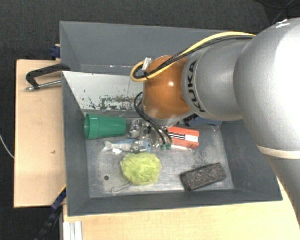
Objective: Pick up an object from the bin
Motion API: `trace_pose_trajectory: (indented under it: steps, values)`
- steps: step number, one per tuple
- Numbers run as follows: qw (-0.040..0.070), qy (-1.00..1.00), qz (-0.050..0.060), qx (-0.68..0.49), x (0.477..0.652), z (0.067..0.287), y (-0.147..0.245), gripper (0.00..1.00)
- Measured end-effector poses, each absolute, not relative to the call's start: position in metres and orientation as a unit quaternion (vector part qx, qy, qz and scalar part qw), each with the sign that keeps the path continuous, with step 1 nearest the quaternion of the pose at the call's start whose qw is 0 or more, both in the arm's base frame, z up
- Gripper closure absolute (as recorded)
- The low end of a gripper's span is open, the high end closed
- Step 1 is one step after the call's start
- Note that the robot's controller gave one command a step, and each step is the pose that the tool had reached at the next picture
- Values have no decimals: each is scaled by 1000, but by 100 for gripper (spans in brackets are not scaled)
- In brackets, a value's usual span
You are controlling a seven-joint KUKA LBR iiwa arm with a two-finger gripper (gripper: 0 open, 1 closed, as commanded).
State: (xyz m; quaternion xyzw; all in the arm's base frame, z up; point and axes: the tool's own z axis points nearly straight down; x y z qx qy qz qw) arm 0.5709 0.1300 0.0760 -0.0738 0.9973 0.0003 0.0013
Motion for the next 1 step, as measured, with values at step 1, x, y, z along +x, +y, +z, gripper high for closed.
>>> trace_pose_trajectory:
  steps: [1]
  values:
    - [0,997,0,-74,569,81,130,100]
